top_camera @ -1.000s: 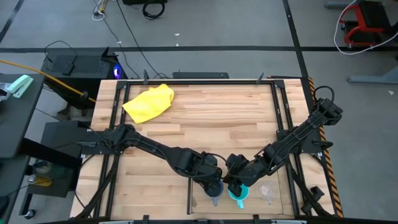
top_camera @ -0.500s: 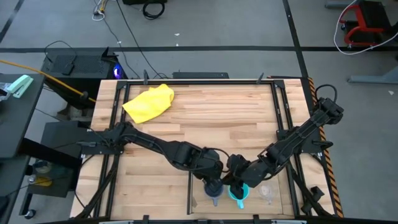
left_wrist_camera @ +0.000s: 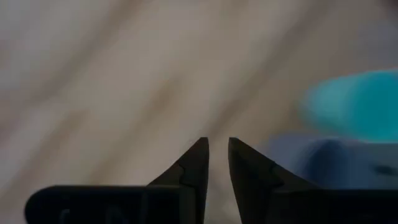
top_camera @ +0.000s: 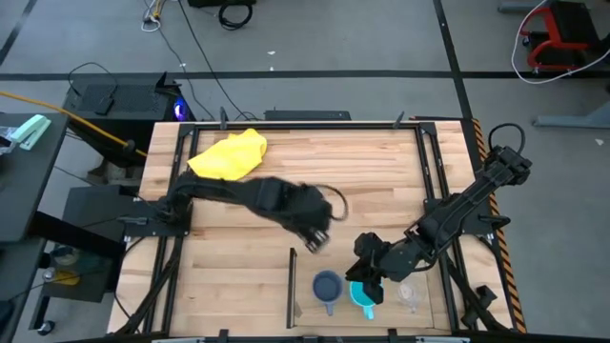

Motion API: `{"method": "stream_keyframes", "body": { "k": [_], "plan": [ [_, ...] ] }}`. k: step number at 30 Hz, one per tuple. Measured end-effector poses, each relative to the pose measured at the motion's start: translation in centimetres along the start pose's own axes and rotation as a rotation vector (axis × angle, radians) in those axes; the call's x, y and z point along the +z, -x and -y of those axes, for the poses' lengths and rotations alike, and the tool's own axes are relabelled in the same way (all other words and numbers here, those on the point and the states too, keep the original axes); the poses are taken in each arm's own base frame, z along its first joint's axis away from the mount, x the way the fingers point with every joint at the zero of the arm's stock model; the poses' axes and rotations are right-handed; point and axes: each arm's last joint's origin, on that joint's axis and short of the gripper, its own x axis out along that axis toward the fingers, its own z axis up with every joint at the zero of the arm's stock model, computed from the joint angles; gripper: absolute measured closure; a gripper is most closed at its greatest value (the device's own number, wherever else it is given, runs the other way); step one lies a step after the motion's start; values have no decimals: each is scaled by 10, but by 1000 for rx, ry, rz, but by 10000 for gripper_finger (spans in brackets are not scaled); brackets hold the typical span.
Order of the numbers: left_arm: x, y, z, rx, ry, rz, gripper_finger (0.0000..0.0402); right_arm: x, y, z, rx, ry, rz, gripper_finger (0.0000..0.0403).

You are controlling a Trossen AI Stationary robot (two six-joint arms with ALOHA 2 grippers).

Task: Stack small to large cups/mugs on shelf
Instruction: Put the purple mug on the shelf

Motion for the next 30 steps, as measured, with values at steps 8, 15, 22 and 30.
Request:
{"method": "stream_keyframes", "body": {
  "k": [8,15,22,30],
  "plan": [
    [15,11,-53,219,10,-6,354,21,-8,22,-29,16,-84,337],
    [-2,-14,-94,358,67,-128,377,33,-10,33,-2,72,-132,337],
    [-49,-47,-134,387,222,-291,396,42,-12,41,21,112,-150,337],
    [-82,-78,-134,187,306,-229,369,41,-24,33,36,209,-234,337]
  ]
}}
